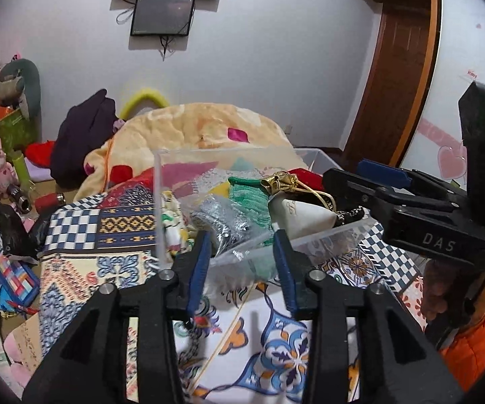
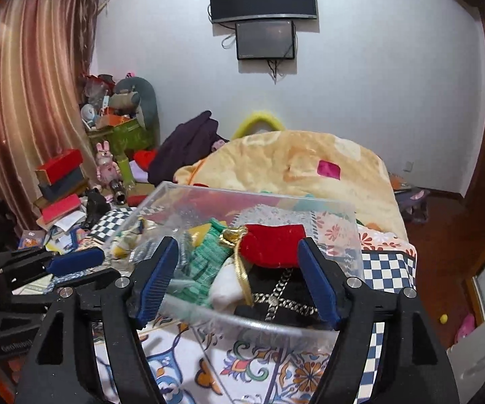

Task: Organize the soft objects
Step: 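Drop the scrubber bag into the box with the left tool while the right tool drops the red pouch, then grasp the black beaded strap with the left tool and drop it into the box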

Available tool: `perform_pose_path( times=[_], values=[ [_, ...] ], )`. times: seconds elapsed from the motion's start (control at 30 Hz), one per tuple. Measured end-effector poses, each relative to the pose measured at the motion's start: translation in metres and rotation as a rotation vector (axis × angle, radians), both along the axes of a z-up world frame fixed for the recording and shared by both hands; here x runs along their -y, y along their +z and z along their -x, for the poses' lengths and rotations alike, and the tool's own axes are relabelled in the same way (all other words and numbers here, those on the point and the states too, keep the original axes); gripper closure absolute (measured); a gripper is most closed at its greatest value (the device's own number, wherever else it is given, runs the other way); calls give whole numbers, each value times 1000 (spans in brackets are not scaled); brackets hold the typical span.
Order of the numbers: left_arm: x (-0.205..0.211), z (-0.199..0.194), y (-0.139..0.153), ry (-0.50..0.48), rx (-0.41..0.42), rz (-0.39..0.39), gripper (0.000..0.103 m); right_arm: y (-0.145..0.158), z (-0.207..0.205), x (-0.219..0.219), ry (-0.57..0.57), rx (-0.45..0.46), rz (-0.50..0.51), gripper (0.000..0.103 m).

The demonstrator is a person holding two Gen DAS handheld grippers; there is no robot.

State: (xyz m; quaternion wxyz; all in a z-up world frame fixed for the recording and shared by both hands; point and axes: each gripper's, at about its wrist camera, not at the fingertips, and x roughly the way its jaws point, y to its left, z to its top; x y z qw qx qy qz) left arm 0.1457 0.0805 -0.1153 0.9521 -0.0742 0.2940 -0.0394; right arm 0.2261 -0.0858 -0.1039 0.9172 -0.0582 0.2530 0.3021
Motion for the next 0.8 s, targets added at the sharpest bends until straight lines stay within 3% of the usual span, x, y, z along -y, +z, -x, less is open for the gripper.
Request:
perform_pose_path(
  times=[0.2, 0.4, 0.57, 0.7, 0.8],
  values=[
    [-16, 26, 2, 44, 8, -37, 46, -5, 16, 4, 15, 17, 3, 24],
    [-34, 29, -29, 74, -107, -30, 40, -25, 30, 9, 25, -8, 29, 21],
    [-32, 19, -63, 76, -214, -36, 40, -40, 40, 13, 29, -50, 41, 21],
    [-30, 14, -76, 109, -232, -58, 41, -47, 44, 20, 25, -74, 35, 21],
    [-24, 13, -81, 111, -229, -91, 60, -49, 44, 26, 14, -79, 29, 21]
  ],
)
